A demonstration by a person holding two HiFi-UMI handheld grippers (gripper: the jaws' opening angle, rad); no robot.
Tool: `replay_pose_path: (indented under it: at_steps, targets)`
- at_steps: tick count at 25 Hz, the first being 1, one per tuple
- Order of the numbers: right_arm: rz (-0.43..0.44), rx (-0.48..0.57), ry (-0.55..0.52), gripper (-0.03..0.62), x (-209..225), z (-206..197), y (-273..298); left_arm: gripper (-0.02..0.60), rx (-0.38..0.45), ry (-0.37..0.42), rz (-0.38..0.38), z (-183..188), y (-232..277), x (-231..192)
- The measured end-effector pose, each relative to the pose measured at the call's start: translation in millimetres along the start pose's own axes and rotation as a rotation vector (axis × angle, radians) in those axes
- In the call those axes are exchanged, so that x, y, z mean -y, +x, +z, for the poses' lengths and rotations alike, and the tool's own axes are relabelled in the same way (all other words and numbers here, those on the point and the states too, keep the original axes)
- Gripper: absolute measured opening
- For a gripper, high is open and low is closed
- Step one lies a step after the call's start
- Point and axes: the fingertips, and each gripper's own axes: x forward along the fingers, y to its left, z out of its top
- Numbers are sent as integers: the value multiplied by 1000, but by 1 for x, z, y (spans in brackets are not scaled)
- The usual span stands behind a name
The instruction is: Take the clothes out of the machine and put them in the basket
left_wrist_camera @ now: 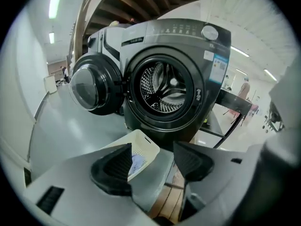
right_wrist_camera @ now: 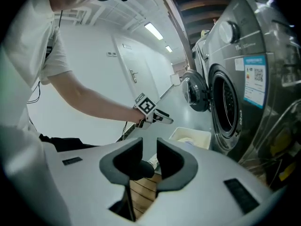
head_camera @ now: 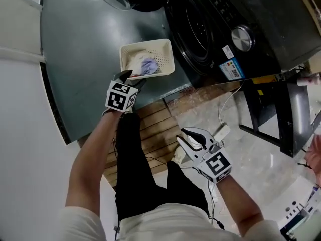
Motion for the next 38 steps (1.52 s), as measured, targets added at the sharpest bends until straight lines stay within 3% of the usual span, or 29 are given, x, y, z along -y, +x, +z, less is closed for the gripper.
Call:
replay_pose_path:
  at_steps: [10,20,24,30,35,38]
  targets:
    - [-12,67,-48,95,-40,23,-63,216,163,-70,-23,39,-128,88]
    - [-45,127,-89,95,-71,48,-118,175,280,-63,-46,66,-238,162]
    - [-36,144,-120,95,-82,54,-138,122,329,-50,-70,71,-271,196]
    - [-42,153,-139,95,-100,58,-171,61,340,22,-117,62,-307,256]
    - [-48,167,-136,95,-104,62,-184,0,306,43,-158,56,-312,289]
    - [-35,164,-136,95,-111,62,-185,-2,302,24,-182,57,-315,305]
